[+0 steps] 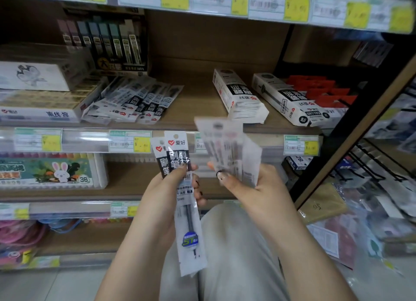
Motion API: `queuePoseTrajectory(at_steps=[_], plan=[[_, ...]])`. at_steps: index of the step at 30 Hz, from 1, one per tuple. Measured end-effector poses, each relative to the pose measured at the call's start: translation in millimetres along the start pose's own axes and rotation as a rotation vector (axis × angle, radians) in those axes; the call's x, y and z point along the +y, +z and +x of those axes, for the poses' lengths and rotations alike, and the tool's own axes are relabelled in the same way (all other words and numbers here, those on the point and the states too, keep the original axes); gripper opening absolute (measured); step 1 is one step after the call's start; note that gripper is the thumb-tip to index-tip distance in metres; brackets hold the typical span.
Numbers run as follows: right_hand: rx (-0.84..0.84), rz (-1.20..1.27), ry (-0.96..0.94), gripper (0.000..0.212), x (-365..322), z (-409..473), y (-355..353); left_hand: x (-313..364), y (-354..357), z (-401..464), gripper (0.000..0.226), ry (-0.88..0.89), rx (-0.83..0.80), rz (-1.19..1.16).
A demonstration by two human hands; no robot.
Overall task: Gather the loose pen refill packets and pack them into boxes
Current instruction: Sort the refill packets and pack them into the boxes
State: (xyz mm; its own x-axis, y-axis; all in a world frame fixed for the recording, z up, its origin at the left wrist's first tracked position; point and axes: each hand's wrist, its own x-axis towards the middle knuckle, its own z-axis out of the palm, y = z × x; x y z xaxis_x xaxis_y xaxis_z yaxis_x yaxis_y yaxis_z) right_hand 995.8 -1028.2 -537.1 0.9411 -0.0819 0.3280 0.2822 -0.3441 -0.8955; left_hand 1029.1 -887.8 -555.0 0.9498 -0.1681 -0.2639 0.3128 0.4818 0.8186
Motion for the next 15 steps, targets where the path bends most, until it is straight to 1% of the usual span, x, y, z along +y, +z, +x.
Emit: queuePoseTrajectory(at_steps=[1, 3, 4, 7, 8, 10, 12, 15], plan=[[-0.01, 0.018, 0.026, 0.01, -2, 0, 0, 0, 1, 0, 0.02, 0.002, -0.023, -0.003], [0.008, 0.04, 0.082, 0.027, -5, -1, 2, -1, 3, 0, 0.02, 0.015, -0.047, -0.029], [0.019, 0.023, 0.1, 0.028, -4, 0, 2, -2, 3, 0, 0.02, 0.025, -0.038, -0.033], [0.034, -0.166, 0.121, 0.012, -1, -2, 12, -2, 6, -1, 0.023, 0.07, 0.003, -0.026], [0.034, -0.25, 0.105, 0.012, 0, -3, 16, -3, 8, -2, 0.025, 0.089, 0.001, -0.027], [0.011, -0.371, 0.033, 0.031, 1, -8, 25, -5, 11, -4, 0.028, 0.128, -0.01, -0.018], [-0.02, -0.459, -0.004, 0.049, -1, -11, 32, -8, 11, -5, 0.025, 0.154, 0.015, 0.022], [-0.07, -0.536, -0.027, 0.06, -5, -15, 36, -11, 10, -4, 0.022, 0.18, 0.045, -0.012]])
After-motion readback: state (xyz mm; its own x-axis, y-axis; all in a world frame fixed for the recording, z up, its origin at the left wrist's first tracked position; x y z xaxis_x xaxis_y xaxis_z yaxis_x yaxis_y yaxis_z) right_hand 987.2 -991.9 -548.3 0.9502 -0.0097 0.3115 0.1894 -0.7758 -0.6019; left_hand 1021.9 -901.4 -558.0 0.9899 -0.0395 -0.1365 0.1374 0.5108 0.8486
